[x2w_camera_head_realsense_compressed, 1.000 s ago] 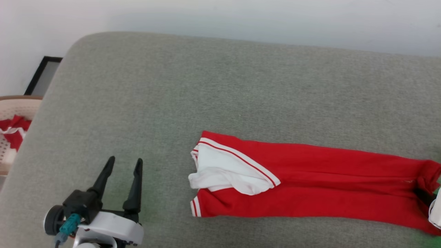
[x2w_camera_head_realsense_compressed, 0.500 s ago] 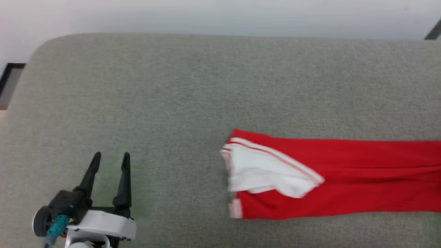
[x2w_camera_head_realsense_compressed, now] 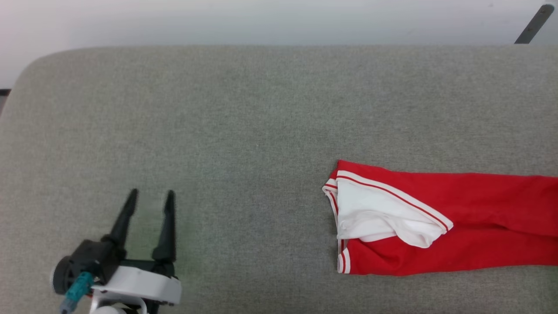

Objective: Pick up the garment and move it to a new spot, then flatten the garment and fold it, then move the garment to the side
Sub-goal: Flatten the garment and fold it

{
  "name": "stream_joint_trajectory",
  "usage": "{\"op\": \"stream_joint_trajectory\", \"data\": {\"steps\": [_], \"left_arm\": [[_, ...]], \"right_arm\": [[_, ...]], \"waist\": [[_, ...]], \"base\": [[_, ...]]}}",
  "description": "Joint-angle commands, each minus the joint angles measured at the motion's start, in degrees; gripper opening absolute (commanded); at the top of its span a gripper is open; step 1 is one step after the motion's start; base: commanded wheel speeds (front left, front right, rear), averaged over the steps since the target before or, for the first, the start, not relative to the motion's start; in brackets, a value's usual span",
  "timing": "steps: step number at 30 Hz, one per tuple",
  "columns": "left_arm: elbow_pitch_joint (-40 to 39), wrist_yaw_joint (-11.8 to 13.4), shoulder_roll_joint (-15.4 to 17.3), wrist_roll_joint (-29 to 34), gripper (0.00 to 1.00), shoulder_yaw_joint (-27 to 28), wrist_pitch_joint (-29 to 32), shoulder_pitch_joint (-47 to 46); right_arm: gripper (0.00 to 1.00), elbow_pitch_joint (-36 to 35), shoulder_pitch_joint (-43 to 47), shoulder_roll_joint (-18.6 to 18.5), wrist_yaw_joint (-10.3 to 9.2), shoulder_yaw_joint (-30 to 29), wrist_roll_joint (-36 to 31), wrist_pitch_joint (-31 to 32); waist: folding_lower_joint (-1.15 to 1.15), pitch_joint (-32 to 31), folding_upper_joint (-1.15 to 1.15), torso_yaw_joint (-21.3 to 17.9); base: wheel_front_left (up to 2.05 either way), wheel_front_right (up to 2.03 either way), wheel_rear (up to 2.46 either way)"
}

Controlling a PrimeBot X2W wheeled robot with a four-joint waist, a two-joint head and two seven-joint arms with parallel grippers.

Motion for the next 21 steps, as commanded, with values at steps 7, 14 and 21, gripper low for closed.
{"op": "stream_joint_trajectory", "data": {"steps": [7, 14, 21], "left_arm": [[-0.7, -0.1, -1.0, -1.6, 1.00, -0.3, -0.1, 1.7], [-1.4, -0.1, -2.3, -1.5, 1.00, 0.0, -0.1, 2.2], [-2.2, -0.1, -3.1, -2.2, 1.00, -2.1, -0.1, 1.3]], "right_arm": [[0.00, -11.1, 3.9, 2.8, -0.05, 9.7, 4.8, 3.7], [0.00, -25.3, 5.8, 6.6, -0.04, 21.5, 8.5, 7.8], [0.00, -30.4, 3.8, 9.5, -0.04, 31.8, 7.2, 8.3]], "waist": [[0.00, -2.1, 0.00, -0.5], [0.00, -2.1, 0.00, -0.3], [0.00, -1.4, 0.00, 1.1]], "base": [[0.00, 0.00, 0.00], [0.00, 0.00, 0.00], [0.00, 0.00, 0.00]]}}
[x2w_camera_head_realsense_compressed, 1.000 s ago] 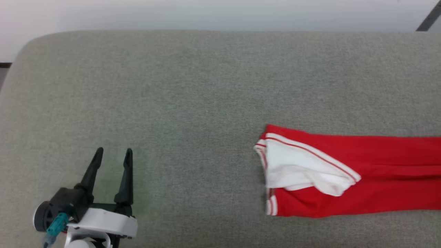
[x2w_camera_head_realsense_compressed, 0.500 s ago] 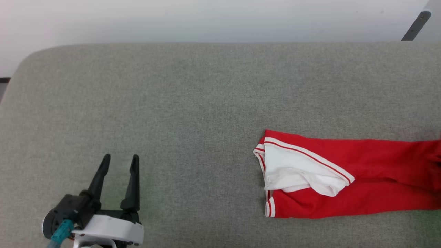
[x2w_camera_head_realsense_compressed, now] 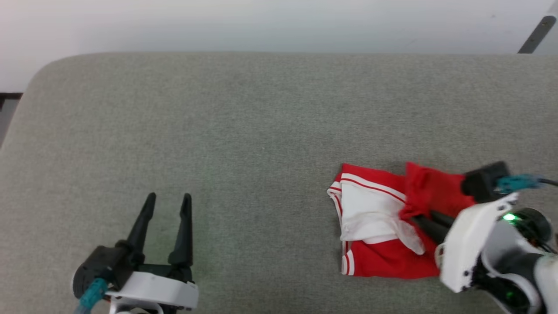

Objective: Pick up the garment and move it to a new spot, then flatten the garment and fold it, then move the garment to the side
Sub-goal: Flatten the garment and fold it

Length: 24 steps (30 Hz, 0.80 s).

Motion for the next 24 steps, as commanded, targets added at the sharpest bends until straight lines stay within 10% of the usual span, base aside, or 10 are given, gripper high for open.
{"op": "stream_joint_trajectory", "data": {"steps": [1, 21, 22, 23, 24], "left_arm": [[0.0, -0.1, -0.2, -0.5, 1.00, -0.4, -0.1, -0.4], [2.6, -0.1, 1.0, -1.6, 1.00, -3.3, -0.1, -2.0], [2.6, -0.1, 1.0, -1.5, 1.00, -3.1, -0.1, -1.7], [2.7, -0.1, 1.0, -1.3, 1.00, -3.1, -0.1, -1.4], [2.7, -0.1, 0.9, -1.2, 1.00, -3.0, -0.1, -1.0]], "right_arm": [[0.00, -0.3, -1.1, 0.2, -0.02, 1.7, -0.7, 0.0], [0.04, 12.6, -4.5, 2.0, -0.02, 12.7, -4.1, -7.9], [0.37, 13.0, -4.9, 2.1, -0.02, 13.1, -4.4, -8.6], [0.37, 13.3, -5.1, 2.3, -0.02, 13.3, -4.5, -9.3], [1.00, 13.8, -5.2, 2.7, -0.02, 13.4, -4.5, -9.9]], "waist": [[0.00, 0.4, 0.00, 0.7], [0.00, 0.6, 0.00, 3.9], [0.00, 0.4, 0.00, 3.8], [0.00, 0.1, 0.00, 3.7], [0.00, -0.3, 0.00, 3.6]], "base": [[0.00, 0.00, 0.00], [0.00, 0.00, 0.00], [0.00, 0.00, 0.00], [0.00, 0.00, 0.00], [0.00, 0.00, 0.00]]}}
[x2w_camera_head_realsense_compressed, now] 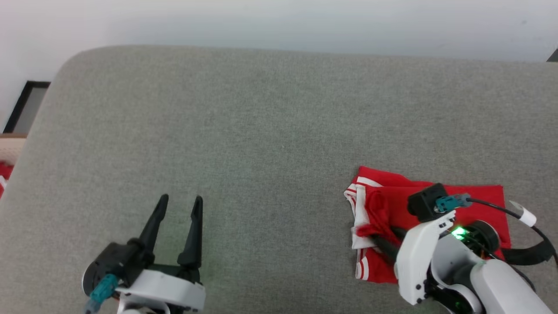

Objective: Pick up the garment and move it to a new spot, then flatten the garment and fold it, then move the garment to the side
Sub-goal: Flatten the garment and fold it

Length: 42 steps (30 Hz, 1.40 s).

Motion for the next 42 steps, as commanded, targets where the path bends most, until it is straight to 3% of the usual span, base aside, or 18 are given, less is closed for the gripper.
{"op": "stream_joint_trajectory", "data": {"steps": [1, 6, 12, 18, 25, 35, 42], "left_arm": [[0.1, -0.1, 0.1, 0.3, 1.00, 0.2, -0.1, 1.0], [0.3, -0.1, 0.6, -0.1, 1.00, 1.1, -0.1, 2.7], [1.0, -0.1, 1.1, -0.7, 1.00, 1.3, -0.1, 3.7], [2.5, -0.1, 1.6, -1.9, 1.00, 1.5, -0.1, 3.3], [5.0, -0.1, 2.1, -2.9, 1.00, 2.4, -0.1, 3.8], [5.9, -0.1, 3.4, -1.9, 1.00, 4.1, -0.1, 5.9], [4.0, -0.1, 3.0, -1.1, 1.00, 6.0, -0.1, 9.1]], "right_arm": [[1.00, 0.5, -0.8, 0.8, -0.02, 0.6, -0.1, -0.8], [1.00, 0.4, -1.5, 1.6, -0.02, 1.2, 2.4, -2.0], [1.00, 2.2, -1.3, -0.1, -0.02, -2.5, 4.7, -5.8], [1.00, 8.6, -0.6, -2.4, -0.02, -7.6, 5.2, -13.6], [1.00, 17.5, -1.1, -4.3, -0.02, -10.4, -2.1, -26.3], [1.00, 24.4, -1.6, -0.7, -0.02, -13.4, -8.5, -42.7], [1.00, 21.9, 1.4, 2.0, -0.02, -17.3, -11.2, -47.0]], "waist": [[0.00, -1.0, 0.00, -0.5], [0.00, -2.9, 0.00, -2.4], [0.00, -4.7, 0.00, -5.1], [0.00, -5.6, 0.00, -7.5], [0.00, -7.4, 0.00, -9.6], [0.00, -11.0, 0.00, -10.8], [0.00, -12.2, 0.00, -10.8]], "base": [[0.00, 0.00, 0.00], [0.00, 0.00, 0.00], [0.00, 0.00, 0.00], [0.00, 0.00, 0.00], [0.00, 0.00, 0.00], [0.00, 0.00, 0.00], [0.00, 0.00, 0.00]]}}
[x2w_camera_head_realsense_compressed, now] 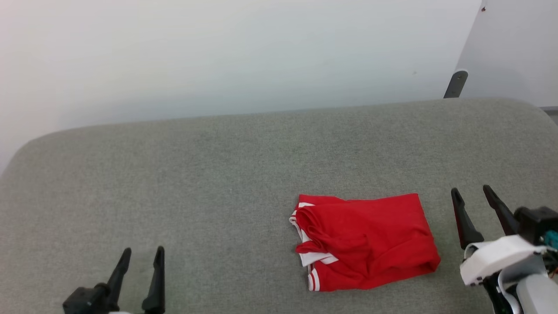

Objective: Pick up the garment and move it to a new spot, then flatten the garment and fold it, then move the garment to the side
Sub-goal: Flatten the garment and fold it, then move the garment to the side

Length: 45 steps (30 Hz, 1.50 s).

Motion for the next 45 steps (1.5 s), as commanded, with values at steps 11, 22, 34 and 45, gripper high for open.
{"op": "stream_joint_trajectory", "data": {"steps": [11, 22, 34, 45], "left_arm": [[-7.0, -0.1, -1.3, 0.6, 1.00, 1.8, 0.0, 7.2], [-11.6, -0.1, -2.9, 0.9, 1.00, 3.5, 0.0, 12.4], [-12.8, -0.1, -3.4, 1.0, 1.00, 3.5, 0.0, 12.5], [-12.9, -0.1, -3.9, 1.1, 1.00, 2.9, 0.0, 12.2]], "right_arm": [[1.00, -11.4, 9.5, 0.3, -0.02, -4.5, -1.8, -0.9], [1.00, -24.1, 19.4, 2.2, -0.02, -10.5, -2.4, 3.2], [1.00, -30.6, 22.8, 4.8, -0.02, -12.5, -2.9, 6.6], [1.00, -29.2, 21.3, 5.2, -0.04, -14.0, -3.6, 10.9]], "waist": [[0.00, -0.7, 0.00, 1.8], [0.00, -0.6, 0.00, 2.8], [0.00, -0.5, 0.00, 2.5], [0.00, 0.3, 0.00, 3.2]], "base": [[0.00, 0.00, 0.00], [0.00, 0.00, 0.00], [0.00, 0.00, 0.00], [0.00, 0.00, 0.00]]}}
